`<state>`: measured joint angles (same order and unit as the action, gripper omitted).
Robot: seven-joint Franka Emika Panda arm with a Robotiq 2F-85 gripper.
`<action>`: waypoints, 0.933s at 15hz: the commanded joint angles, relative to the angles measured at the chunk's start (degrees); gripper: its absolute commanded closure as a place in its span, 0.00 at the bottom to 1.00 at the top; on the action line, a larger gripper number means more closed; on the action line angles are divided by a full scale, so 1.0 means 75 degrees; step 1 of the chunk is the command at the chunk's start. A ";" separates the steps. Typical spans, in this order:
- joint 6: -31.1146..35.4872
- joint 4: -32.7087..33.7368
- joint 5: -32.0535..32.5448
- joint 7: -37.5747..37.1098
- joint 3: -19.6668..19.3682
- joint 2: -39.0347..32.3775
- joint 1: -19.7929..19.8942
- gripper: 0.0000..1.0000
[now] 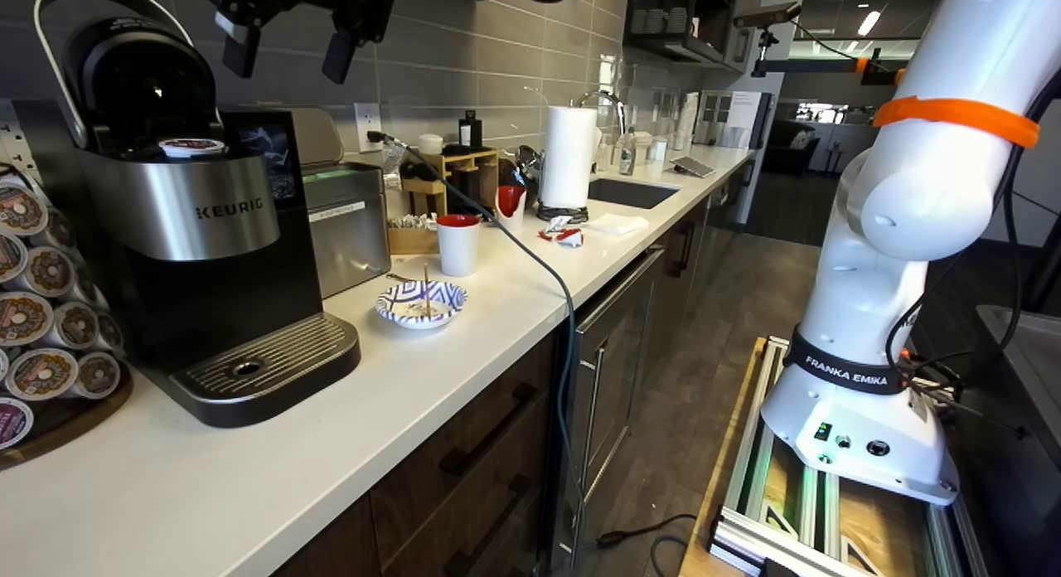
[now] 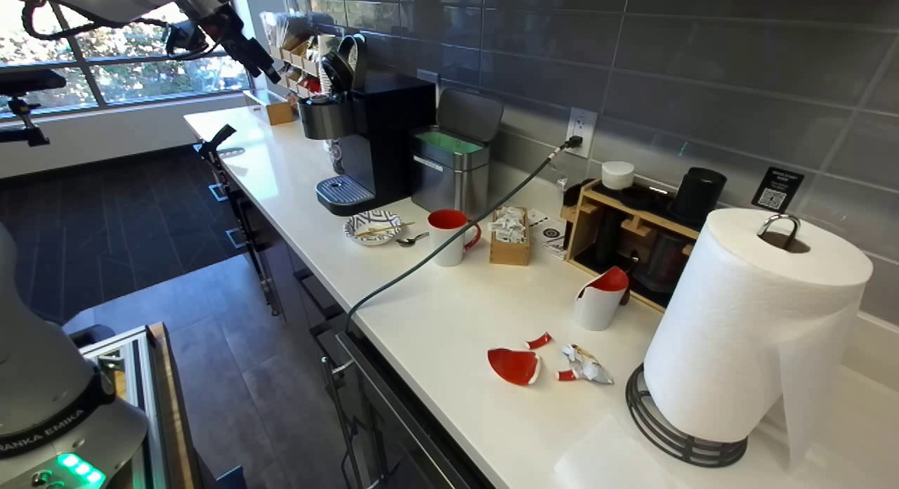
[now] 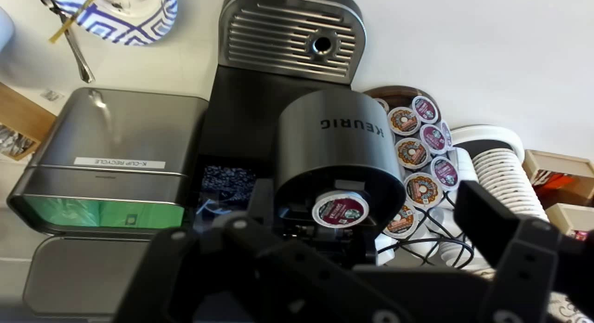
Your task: Remove the white container from inside the coffee maker and put on top of the coffee maker
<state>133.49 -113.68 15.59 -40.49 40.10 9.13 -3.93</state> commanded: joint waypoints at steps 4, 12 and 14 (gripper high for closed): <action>-0.0682 0.1580 0.1944 -0.0897 -0.0516 -0.1715 -0.1071 0.00; -0.1081 0.2485 0.1985 -0.1358 -0.1835 -0.2840 -0.2788 0.00; -0.1150 0.2292 0.1849 -0.1146 -0.2083 -0.2566 -0.2969 0.00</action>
<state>124.93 -96.84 30.15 -49.55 27.50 -10.21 -23.39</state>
